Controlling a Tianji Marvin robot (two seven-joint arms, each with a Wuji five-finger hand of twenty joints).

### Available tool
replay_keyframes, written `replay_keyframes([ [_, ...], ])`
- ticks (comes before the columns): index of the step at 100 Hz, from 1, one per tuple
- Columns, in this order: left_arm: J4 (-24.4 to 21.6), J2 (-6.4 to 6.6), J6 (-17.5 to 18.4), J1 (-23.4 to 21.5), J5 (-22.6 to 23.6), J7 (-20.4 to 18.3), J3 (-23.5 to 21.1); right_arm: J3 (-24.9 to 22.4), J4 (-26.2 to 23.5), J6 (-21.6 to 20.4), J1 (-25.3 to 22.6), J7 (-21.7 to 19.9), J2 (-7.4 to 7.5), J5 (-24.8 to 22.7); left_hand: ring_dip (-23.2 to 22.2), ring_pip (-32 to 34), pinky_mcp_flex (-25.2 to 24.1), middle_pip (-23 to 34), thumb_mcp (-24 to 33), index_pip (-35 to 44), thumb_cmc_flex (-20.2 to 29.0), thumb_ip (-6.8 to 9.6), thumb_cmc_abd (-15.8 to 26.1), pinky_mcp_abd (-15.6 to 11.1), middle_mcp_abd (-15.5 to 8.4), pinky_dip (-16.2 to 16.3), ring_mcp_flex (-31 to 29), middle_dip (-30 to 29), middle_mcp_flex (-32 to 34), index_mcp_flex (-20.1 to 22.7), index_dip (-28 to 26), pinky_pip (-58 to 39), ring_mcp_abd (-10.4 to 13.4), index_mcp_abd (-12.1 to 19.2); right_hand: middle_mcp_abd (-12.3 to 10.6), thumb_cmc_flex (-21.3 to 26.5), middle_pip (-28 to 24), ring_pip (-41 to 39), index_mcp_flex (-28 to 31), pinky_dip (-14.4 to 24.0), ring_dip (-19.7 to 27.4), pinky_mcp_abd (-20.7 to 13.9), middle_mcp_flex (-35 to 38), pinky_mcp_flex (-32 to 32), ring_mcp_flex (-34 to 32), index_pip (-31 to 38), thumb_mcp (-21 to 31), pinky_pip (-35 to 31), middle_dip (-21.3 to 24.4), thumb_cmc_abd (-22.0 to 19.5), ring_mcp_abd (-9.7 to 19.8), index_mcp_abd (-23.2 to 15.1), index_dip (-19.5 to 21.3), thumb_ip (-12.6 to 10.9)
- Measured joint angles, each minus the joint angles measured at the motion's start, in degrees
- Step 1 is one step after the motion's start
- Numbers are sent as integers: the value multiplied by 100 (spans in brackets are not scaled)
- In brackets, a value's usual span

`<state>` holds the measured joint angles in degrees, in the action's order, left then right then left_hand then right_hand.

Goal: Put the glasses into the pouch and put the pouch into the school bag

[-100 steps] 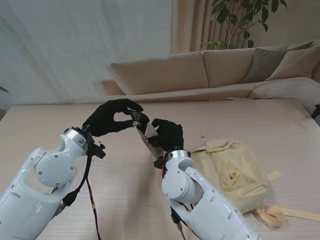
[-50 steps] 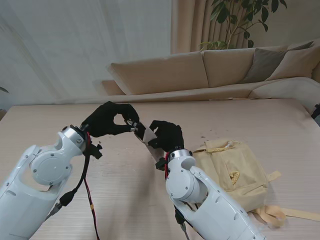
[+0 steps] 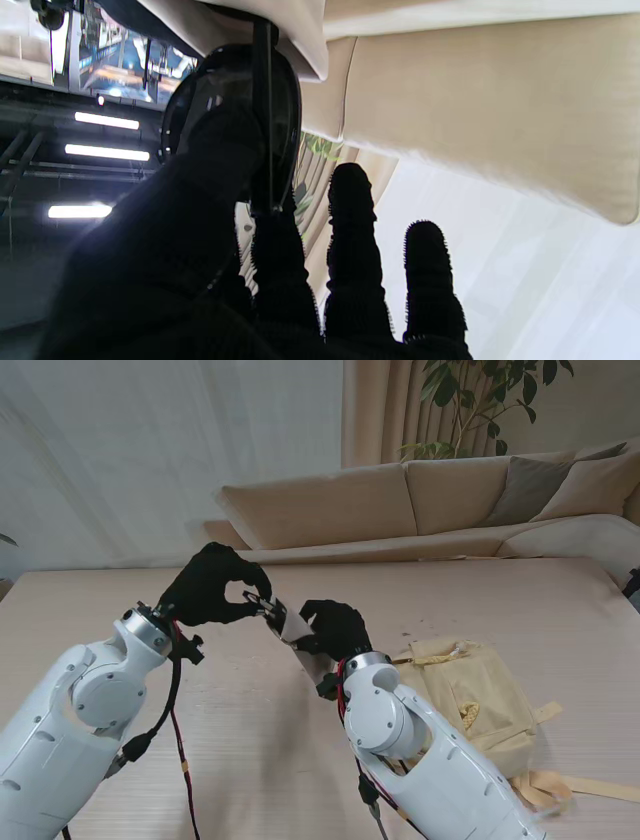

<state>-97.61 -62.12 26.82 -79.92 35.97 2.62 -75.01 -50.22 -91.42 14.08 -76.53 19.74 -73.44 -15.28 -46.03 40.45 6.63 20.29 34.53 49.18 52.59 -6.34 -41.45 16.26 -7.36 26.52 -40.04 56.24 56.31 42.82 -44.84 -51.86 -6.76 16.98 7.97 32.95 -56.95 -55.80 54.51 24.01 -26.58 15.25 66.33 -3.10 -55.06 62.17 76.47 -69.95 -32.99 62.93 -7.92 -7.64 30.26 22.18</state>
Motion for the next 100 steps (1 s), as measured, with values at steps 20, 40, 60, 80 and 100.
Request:
replay_keyframes([
  [20, 165, -72, 1, 138, -753, -213, 171, -62, -35, -158, -17, -41, 37, 166, -49, -82, 286, -6, 249, 0, -10, -1, 1, -32, 63, 63, -545, -220, 154, 24, -32, -150, -24, -5, 106, -218, 10, -1, 0, -60, -86, -12, -123, 317, 249, -76, -352, 325, -26, -592, -68, 144, -463, -25],
  [40, 146, -73, -59, 157, -738, -503, 142, -150, -99, -309, -101, -407, 120, 301, 76, -165, 577, -319, 215, 0, -8, -1, 84, -34, 310, 64, -953, -622, 302, -80, -219, -206, -85, -60, 195, -360, 145, 68, 4, 23, -145, -55, -655, 558, 816, -262, -695, 717, -96, -1141, -109, 329, -1140, -32],
  [60, 6, -57, -172, -12, -959, -605, -9, -251, -110, -700, -116, -920, 252, 499, 54, -275, 699, -320, 150, 0, 25, -1, 84, -352, 310, 64, -952, -623, 302, -80, -223, -206, -85, -121, 205, -637, 504, 208, 4, 360, -204, -178, -1111, 714, 1251, -483, -867, 1209, -12, -1609, -110, 334, -1980, -35],
  [80, 6, -57, -267, -35, -1073, -596, -17, -248, -145, -884, -111, -953, 339, 190, -129, -276, 771, -262, 149, -2, 81, -1, 84, -425, 310, 65, -939, -492, 294, -81, -497, -210, -88, -174, 208, -831, 507, 208, 3, 535, -207, -213, -1320, 735, 1274, -496, -850, 1298, 57, -1872, -112, 582, -2179, -35],
  [100, -115, -25, -339, -108, -1064, -831, -112, -184, -33, -1283, -138, -535, 355, -544, -211, -283, 977, -197, 87, 48, 304, -2, 137, -395, 380, 65, -799, -419, 286, -83, -707, -215, -309, -174, 271, -817, 0, -139, 5, 881, -331, -118, -1300, 239, 1038, -548, -664, 976, -5, -1753, -144, 928, -1590, -35],
])
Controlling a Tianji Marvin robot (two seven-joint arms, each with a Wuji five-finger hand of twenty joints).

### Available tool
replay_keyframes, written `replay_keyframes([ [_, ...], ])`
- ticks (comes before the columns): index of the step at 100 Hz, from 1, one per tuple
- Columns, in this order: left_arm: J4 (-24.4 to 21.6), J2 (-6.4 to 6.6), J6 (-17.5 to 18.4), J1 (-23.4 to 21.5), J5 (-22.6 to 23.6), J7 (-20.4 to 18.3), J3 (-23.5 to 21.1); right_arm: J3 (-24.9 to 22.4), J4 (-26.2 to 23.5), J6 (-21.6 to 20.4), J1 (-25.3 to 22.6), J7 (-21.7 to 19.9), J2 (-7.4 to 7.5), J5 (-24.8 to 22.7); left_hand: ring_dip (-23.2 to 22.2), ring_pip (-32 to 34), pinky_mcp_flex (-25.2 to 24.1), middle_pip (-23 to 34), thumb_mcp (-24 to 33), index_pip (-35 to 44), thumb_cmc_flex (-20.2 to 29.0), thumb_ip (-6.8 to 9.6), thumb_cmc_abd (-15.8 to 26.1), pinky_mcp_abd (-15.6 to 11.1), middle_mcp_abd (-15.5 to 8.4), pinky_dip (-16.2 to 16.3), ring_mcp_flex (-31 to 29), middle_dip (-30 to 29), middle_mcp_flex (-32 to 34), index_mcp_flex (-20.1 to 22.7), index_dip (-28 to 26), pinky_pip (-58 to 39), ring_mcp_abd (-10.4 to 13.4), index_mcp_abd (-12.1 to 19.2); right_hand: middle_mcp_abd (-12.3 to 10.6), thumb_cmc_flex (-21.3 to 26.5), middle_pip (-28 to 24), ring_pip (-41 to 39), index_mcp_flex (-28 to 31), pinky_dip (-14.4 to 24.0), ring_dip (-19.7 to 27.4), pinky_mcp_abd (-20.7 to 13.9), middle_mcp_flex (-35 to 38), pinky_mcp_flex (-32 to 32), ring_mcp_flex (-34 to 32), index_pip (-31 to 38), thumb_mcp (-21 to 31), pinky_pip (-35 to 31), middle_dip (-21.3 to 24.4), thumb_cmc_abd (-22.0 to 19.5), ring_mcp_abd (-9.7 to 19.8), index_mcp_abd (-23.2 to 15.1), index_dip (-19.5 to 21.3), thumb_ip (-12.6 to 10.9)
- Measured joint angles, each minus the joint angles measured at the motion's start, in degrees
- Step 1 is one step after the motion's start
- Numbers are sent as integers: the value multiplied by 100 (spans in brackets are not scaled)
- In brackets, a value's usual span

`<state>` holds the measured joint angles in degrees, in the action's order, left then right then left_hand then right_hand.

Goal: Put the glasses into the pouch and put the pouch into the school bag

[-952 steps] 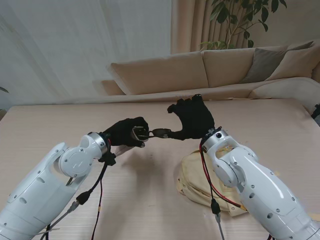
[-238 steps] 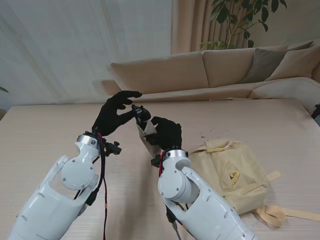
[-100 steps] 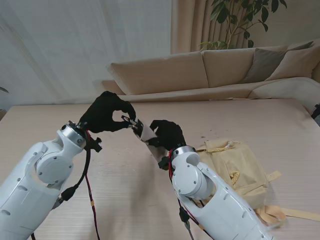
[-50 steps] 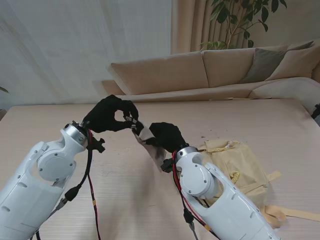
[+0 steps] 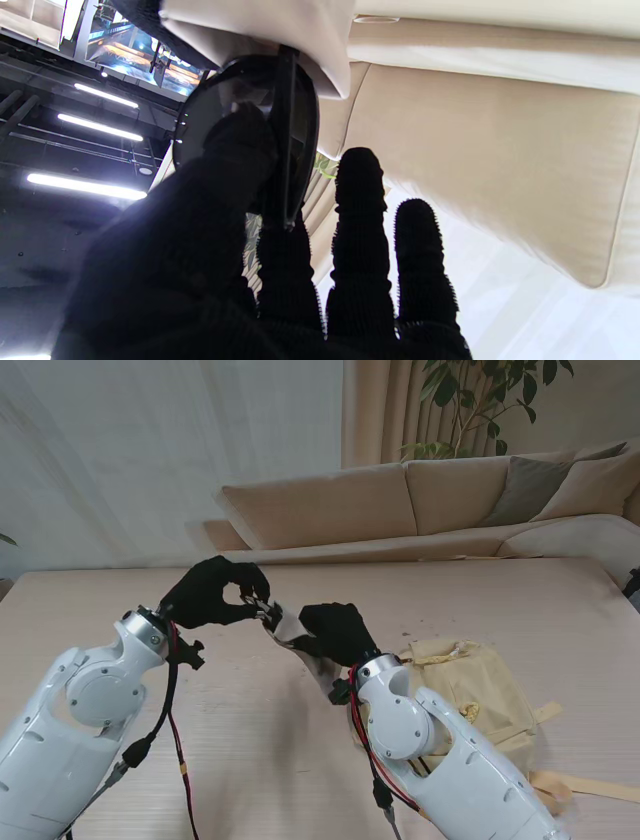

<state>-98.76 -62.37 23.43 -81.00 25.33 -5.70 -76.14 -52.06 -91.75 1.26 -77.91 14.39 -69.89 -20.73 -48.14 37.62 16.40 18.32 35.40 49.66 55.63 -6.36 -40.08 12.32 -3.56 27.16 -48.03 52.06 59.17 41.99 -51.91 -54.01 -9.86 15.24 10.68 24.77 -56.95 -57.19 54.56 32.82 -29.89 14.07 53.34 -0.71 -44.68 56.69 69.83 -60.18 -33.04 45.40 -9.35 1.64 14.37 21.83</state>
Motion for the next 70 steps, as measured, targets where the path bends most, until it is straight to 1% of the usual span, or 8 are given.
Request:
replay_keyframes([
  [9, -2, 26, -42, -1, -260, -105, 60, 85, 90, -22, 15, 442, -14, -321, 0, 3, 115, 0, 0, 2, 66, -1, 80, 54, 11, 0, 0, 1, 0, 0, -13, -2, -38, 0, 15, 122, -199, -276, 3, -160, -35, 186, 226, -419, -447, 0, 324, -576, -13, 383, -20, -51, 428, 1],
  [19, 0, 33, -33, 22, -208, -153, 96, 173, 264, -20, 49, 1031, -91, -399, 0, 4, 190, 0, 0, 45, 161, -1, 98, 74, 85, 0, 0, 1, 0, 0, -58, -6, -40, 0, 24, 422, -202, -345, 4, -382, -24, 444, 609, -897, -824, 2, 324, -895, 80, 622, -62, -51, 457, 6],
  [27, 4, 35, -35, 39, -228, -208, 107, 214, 474, -51, 94, 1445, -195, -682, 0, 4, 239, 0, 0, 53, 227, -1, 146, 112, 89, 0, -6, 1, 0, 0, -58, -6, -45, 0, -49, 568, -163, -244, -93, -564, 108, 769, 948, -1367, -1282, 58, 318, -937, 215, 849, -58, -314, 591, 10],
  [38, 5, 38, -65, 41, -368, -266, 123, 256, 627, -68, 162, 1529, -265, -797, 0, 5, 327, -25, 0, 91, 339, -1, 218, 131, 137, 0, -21, 1, -7, 0, -58, -6, -142, 0, -92, 708, 86, 220, -657, -857, 344, 1156, 1195, -1842, -1610, 296, 318, -780, 512, 1260, -46, -780, 890, 11],
  [56, 5, 43, -68, 47, -405, -286, 143, 315, 786, -86, 203, 2050, -352, -838, 0, 1, 498, -91, 0, 141, 343, -1, 220, 194, 138, 0, -159, -2, -15, 3, -58, -7, -153, 0, -99, 827, 369, 868, -656, -1256, 567, 1535, 1616, -2378, -2126, 589, 318, -497, 1036, 1505, -119, -1117, 869, 10],
  [66, 5, 45, -67, 52, -417, -310, 144, 295, 787, -101, 202, 1879, -354, -876, 0, 1, 586, -92, 0, 141, 352, -1, 222, 247, 192, 0, -166, -2, -15, 3, -52, -7, -173, 0, -99, 675, 564, 1302, -656, -1436, 628, 1544, 1575, -2205, -2109, 191, 317, -290, 1145, 1473, -133, -1164, 505, 10],
  [67, 5, 45, -67, 53, -426, -318, 143, 294, 787, -101, 202, 1859, -353, -881, 0, 1, 597, -92, 0, 141, 357, -1, 225, 248, 195, 0, -168, -2, -15, 4, -51, -7, -173, 0, -99, 608, 566, 1305, -656, -1440, 628, 1544, 1503, -2156, -2038, 96, 317, -235, 1138, 1445, -133, -1165, 450, 2],
  [70, 5, 47, -68, 54, -476, -352, 142, 294, 784, -100, 201, 1815, -350, -887, 0, 3, 635, -92, 0, 142, 405, -1, 226, 251, 211, -14, -232, -2, -15, 7, -49, -8, -181, -18, -99, 481, 544, 1326, -827, -1462, 656, 1519, 1217, -1951, -1783, -234, 322, -209, 1020, 1320, -115, -1160, 585, -334],
])
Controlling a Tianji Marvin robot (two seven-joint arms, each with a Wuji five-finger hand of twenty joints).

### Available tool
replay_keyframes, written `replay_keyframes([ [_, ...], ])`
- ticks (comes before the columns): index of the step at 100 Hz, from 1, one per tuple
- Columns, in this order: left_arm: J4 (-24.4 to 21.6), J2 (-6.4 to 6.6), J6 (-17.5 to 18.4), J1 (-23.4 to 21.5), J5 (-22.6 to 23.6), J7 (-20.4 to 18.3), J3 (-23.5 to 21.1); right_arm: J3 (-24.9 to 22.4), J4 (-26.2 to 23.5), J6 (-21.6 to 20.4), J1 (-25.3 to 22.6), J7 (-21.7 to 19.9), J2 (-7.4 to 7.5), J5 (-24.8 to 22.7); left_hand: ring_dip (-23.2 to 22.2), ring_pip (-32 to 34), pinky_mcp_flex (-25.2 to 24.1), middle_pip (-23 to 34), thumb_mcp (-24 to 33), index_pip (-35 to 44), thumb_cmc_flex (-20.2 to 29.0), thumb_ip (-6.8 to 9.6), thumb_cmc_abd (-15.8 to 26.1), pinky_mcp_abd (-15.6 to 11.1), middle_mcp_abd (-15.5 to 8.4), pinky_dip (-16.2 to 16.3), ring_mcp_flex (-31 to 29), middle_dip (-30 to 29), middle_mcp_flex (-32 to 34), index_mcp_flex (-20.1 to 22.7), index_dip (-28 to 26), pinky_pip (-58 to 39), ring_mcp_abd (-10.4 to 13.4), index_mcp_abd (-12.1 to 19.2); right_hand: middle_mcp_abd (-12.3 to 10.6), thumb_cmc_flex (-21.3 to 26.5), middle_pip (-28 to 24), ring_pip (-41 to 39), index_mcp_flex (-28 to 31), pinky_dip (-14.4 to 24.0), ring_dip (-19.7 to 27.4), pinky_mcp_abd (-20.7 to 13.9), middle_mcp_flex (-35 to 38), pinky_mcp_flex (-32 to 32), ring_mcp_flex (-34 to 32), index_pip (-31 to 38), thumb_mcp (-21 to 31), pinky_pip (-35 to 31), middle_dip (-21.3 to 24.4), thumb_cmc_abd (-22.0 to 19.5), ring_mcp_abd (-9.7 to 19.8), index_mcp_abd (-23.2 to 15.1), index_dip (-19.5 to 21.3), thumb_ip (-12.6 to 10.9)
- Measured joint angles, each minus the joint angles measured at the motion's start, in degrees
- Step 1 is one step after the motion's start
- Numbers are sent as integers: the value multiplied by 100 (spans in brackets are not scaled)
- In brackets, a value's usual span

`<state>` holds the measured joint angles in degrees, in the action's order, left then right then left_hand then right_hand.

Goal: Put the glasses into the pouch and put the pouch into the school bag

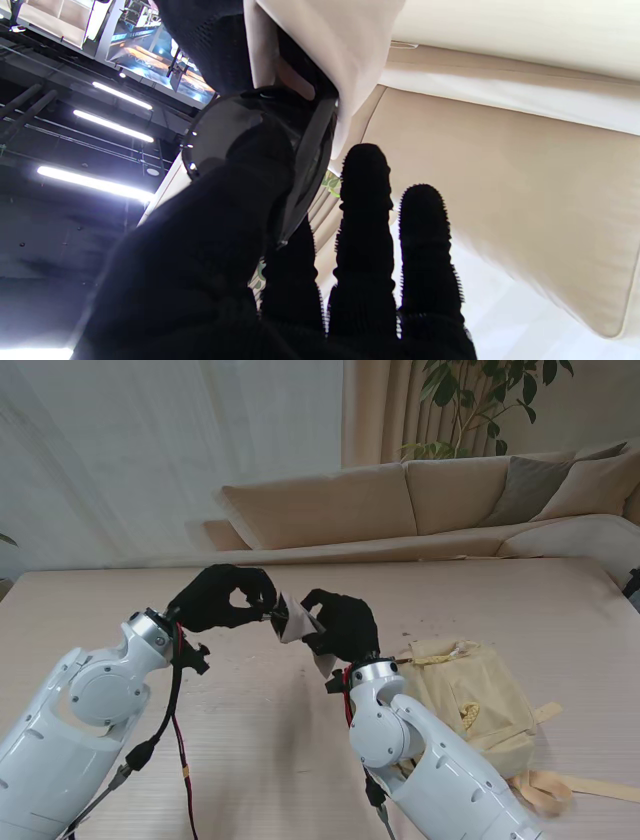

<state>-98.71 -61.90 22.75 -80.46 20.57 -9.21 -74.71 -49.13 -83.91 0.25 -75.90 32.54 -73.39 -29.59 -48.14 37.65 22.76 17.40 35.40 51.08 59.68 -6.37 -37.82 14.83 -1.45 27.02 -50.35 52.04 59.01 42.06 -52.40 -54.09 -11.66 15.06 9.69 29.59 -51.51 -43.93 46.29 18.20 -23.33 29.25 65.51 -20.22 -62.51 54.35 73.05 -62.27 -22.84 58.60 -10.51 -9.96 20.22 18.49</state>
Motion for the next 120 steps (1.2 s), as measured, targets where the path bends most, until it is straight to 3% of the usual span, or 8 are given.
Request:
replay_keyframes([
  [6, 0, 8, -12, 2, -220, -119, -2, -2, -32, 45, -10, -71, 5, 37, 0, -45, 13, -28, 1, 35, 19, 0, 1, 2, 6, -52, 6, 0, -2, 66, 2, -1, -2, -11, -136, -327, -222, -81, -741, -2, -171, -392, -1141, 653, 905, -345, 87, 10, -273, -93, 197, 68, 408, -506],
  [17, 1, 23, -53, 14, -388, -227, 15, -75, -317, 295, -58, -862, 50, 689, -1, -45, 90, -64, 12, 162, 84, 8, 26, 3, 6, -56, 5, -2, -4, 121, 2, -1, -5, -11, -471, -822, -329, -41, -2574, 221, -263, -1377, -3643, 2021, 2999, -352, 195, 5, -381, 110, 692, 357, 364, -578],
  [33, 28, 31, -83, 52, -516, -282, 72, -41, -406, 474, -27, -1063, 84, 849, -61, -147, 154, -70, 19, 173, 85, 12, 64, 4, 6, -67, -119, -2, -4, 123, 21, -1, -91, -11, -613, -1191, 153, 846, -3345, 369, 22, -1849, -4806, 2409, 3994, -481, 195, 160, -142, 320, 1055, 646, -147, -571],
  [43, 33, 35, -125, 68, -760, -422, 79, -7, -389, 551, 25, -1109, 85, 985, -61, -150, 215, -72, 22, 173, 85, 13, 67, 4, 28, -117, -194, -2, -4, 127, 61, -1, -91, -11, -615, -1242, 297, 944, -3093, 438, 117, -1849, -4494, 2427, 3848, -521, 195, 226, -23, 355, 1055, 774, -277, -572],
  [65, 50, 33, -123, 74, -603, -301, 99, -225, -748, 768, -108, -1845, 87, 2353, -202, -152, 64, -72, 23, 293, 146, 13, 135, -141, 42, -120, -176, 13, -9, 126, 57, -1, -60, 29, -321, -626, 645, 642, -296, 453, 91, -1554, -1861, 2091, 2295, -741, -21, 153, 26, -635, 569, 770, -264, -619],
  [77, 52, 17, -116, 58, -586, -207, 71, -319, -985, 845, -217, -2277, 151, 2624, -226, -161, -76, -23, 18, 369, 146, 13, 164, -273, -2, -120, -110, 72, -9, 114, -37, -1, 10, 176, -282, -223, 729, 491, -232, 496, 54, -1456, -1359, 1900, 1984, -196, -523, 156, 66, -1013, 491, 648, -806, -237],
  [98, 45, -8, -65, 8, -346, -53, 17, -427, -1075, 823, -195, -3018, 321, 2731, -296, -174, -212, 105, -169, 355, 148, 13, 125, -349, -66, -121, 24, 79, -9, 100, -143, -1, 62, 262, -282, -255, 718, 509, -101, 511, 44, -1399, -1168, 1882, 1988, -200, -528, 430, 70, -1180, 475, 654, -866, -234],
  [120, 40, -7, -91, 24, -326, -116, -11, -457, -1097, 788, -156, -3038, 406, 2718, -428, -276, -290, 255, -170, 348, 148, 13, 122, -364, -215, -121, 25, 172, -98, 121, -701, -1, 62, 323, -282, -255, 717, 509, -101, 575, 43, -1390, -1170, 1882, 1992, -200, -529, 533, 70, -1180, 473, 654, -869, -234],
])
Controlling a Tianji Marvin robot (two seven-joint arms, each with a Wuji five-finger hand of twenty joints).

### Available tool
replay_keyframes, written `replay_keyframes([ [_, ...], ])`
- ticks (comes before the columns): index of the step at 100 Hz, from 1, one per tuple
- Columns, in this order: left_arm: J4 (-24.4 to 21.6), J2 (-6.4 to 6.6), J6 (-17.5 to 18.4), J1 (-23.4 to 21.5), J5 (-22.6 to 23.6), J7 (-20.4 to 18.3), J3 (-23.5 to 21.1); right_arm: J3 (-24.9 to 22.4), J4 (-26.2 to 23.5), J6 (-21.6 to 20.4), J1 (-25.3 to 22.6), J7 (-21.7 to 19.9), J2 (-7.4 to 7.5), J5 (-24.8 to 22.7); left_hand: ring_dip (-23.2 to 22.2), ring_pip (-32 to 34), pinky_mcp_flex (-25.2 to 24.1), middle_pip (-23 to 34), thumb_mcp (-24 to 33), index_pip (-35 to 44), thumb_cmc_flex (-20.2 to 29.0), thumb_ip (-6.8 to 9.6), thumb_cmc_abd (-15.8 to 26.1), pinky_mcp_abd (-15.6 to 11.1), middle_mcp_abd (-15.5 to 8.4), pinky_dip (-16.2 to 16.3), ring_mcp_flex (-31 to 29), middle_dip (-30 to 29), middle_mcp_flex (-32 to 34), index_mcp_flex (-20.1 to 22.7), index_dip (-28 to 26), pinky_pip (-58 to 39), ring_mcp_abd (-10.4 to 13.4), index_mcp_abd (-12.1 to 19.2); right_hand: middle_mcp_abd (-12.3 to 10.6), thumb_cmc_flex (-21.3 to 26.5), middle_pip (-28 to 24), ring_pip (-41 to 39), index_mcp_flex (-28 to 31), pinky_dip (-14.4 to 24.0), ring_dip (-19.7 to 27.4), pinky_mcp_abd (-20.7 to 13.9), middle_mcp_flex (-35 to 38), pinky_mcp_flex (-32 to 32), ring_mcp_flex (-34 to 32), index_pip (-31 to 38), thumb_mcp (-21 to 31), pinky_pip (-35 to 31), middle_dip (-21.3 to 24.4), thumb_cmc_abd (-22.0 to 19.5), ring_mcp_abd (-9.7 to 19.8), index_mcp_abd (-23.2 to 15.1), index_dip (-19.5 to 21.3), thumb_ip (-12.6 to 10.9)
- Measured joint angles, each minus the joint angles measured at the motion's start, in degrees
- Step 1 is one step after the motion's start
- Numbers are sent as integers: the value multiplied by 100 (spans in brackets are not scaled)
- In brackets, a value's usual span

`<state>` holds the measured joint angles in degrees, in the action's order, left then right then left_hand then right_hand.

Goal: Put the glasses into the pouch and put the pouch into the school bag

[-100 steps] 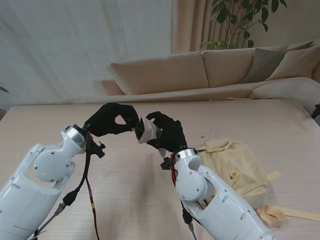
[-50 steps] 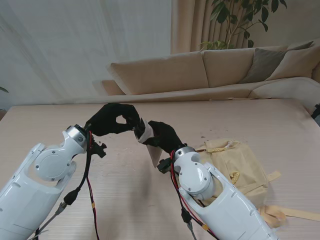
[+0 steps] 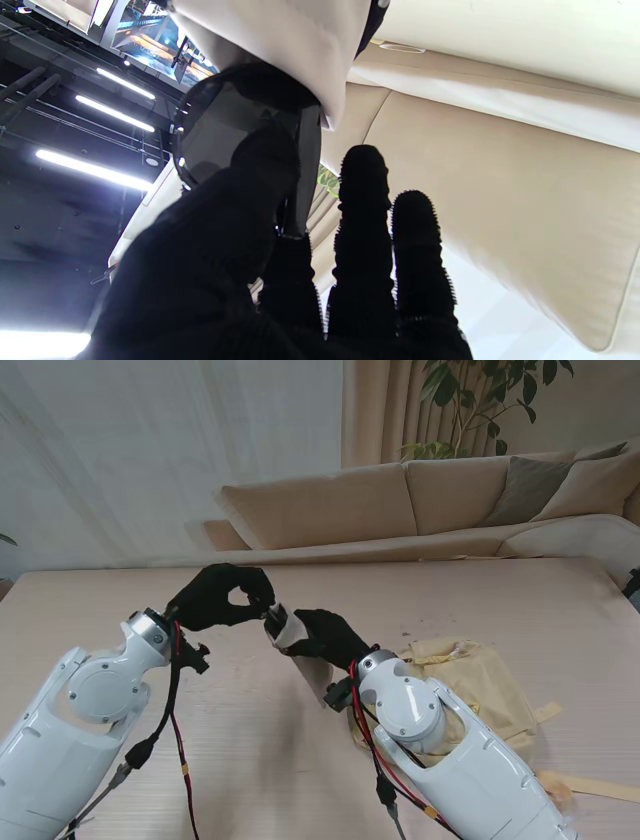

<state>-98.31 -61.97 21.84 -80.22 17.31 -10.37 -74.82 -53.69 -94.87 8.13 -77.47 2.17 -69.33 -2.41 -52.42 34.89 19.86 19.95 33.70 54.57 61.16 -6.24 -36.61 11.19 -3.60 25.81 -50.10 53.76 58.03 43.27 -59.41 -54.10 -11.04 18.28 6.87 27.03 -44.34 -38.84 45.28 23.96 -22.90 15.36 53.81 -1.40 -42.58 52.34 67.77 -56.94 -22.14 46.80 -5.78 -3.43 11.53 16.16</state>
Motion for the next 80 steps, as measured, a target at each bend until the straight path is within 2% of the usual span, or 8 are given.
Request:
replay_keyframes([
  [17, 340, 32, -34, 327, -512, -165, 321, -11, -6, 81, -6, 58, 2, 40, -85, -203, -38, 62, 266, 35, 28, 0, -45, -54, -69, -1, 0, 47, 0, 59, -442, 0, 0, 1, 0, 19, 0, 0, 2, 57, -6, 1, -3, 1, 2, 0, 1, 69, 0, -38, -6, 0, 0, 0],
  [30, 613, 26, 164, 540, -254, -177, 452, -18, -28, 170, -15, 40, 15, 88, -85, -264, -73, 62, 266, 236, 24, 0, -69, -54, -71, -1, -2, 47, 0, 127, -598, 0, 0, 87, 0, 82, -17, 1, 3, 93, -62, 1, -4, 1, 2, 0, -2, 140, -30, -110, -45, 88, -1, 0],
  [46, 714, 26, 160, 605, -317, -160, 563, -29, -67, 214, -47, 174, 14, 22, -85, -268, -215, 62, 266, 243, 23, 0, -72, -54, -72, -1, -3, 37, 2, 246, -600, -1, 0, 220, 7, 115, -156, -61, 9, 159, -128, 1, -4, -5, 2, 0, 5, 141, -109, -179, -70, 129, -1, 0],
  [58, 913, 5, 222, 702, -222, 154, 759, -12, -67, 223, -58, 363, 3, -215, 39, -269, -353, 15, 267, 243, 23, 0, -72, -54, -72, 10, -4, -33, 53, 403, -512, -1, 0, 374, 11, 117, -204, -122, 12, 167, -147, 1, -1, -22, 2, 0, 6, 142, -157, -187, -74, 244, -1, 0],
  [64, 989, -11, 231, 750, -251, 147, 835, -12, -66, 237, -57, 363, 2, -237, 48, -269, -433, 38, 269, 243, 24, 0, -66, -21, -72, 42, -4, -27, 53, 410, -506, -3, 0, 390, 11, 151, -204, -122, 12, 170, -147, 2, -1, -30, 2, 0, -32, 142, -176, -188, -74, 267, -1, 0],
  [71, 1009, -25, 277, 771, -197, 113, 854, -12, -63, 241, -57, 364, -1, -224, 177, -269, -536, 9, 269, 243, 6, 0, -49, 12, -76, 60, -3, -54, 54, 417, -269, -5, 140, 398, 11, 154, -205, -126, 13, 179, -147, 36, -1, -70, 2, 2, -32, 142, -182, -188, -74, 267, -1, 0],
  [75, 1002, -31, 326, 769, 22, 139, 840, -10, -61, 240, -57, 366, -3, -217, 272, -266, -604, -96, 264, 201, -46, 0, -12, 24, -138, 65, 47, -142, 89, 419, 146, -6, 186, 401, 11, 211, -208, -132, 15, 226, -148, 44, -1, -79, 2, 3, -32, 142, -185, -188, -74, 283, -1, 0],
  [80, 962, -42, 341, 740, 320, 231, 802, -6, -57, 238, -55, 367, -3, -219, 500, -343, -741, 6, 342, -76, -273, 0, 66, 104, -211, 66, 382, -431, -123, 419, 957, -6, 219, 440, 11, 211, -211, -198, 15, 232, -149, 58, 0, -123, -114, 4, -41, 145, -211, -175, -76, 287, -1, 0],
])
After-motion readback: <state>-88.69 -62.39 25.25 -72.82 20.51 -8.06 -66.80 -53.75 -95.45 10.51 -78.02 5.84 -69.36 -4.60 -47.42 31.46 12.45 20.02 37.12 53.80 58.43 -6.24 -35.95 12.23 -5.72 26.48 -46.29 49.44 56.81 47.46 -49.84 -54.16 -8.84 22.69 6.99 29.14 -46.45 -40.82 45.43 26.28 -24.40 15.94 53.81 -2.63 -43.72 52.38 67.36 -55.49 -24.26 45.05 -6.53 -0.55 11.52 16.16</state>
